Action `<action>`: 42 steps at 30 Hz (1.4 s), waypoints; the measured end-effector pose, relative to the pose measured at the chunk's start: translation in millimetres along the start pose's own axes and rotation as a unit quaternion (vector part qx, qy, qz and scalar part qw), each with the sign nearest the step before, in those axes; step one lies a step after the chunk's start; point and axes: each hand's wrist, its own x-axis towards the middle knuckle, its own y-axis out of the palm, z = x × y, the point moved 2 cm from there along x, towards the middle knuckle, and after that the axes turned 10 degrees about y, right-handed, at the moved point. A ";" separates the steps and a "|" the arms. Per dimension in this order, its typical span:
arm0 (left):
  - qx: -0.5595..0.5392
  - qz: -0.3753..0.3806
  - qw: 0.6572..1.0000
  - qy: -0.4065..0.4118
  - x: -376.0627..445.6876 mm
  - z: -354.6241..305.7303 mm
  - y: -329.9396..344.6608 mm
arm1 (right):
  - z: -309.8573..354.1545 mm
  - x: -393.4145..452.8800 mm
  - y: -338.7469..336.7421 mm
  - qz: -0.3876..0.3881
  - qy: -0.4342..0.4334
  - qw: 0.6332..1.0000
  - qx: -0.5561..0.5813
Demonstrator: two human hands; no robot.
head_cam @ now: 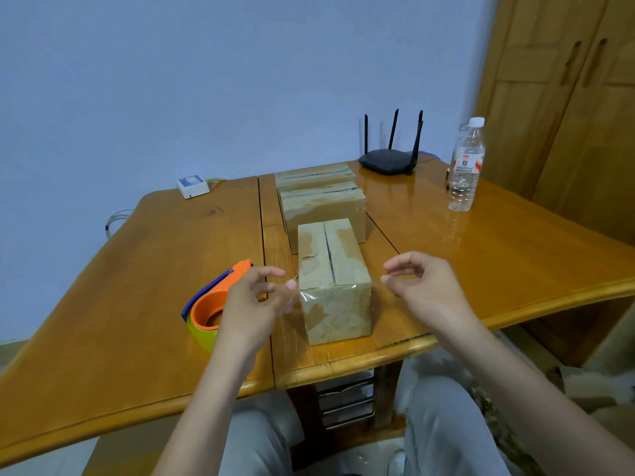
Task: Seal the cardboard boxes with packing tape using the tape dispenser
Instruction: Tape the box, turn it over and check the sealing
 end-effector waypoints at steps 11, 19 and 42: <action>0.350 0.162 0.870 0.307 20.9 -39.6 25.4 | 55.6 -7.5 20.9 0.090 -0.344 0.869 -0.343; 0.310 0.191 0.848 0.385 27.2 -30.8 29.8 | 30.2 2.3 16.0 0.095 -0.382 0.874 -0.285; 0.223 0.222 0.905 0.286 22.2 -25.5 -4.4 | -3.0 -1.0 -9.3 0.134 -0.211 0.965 -0.078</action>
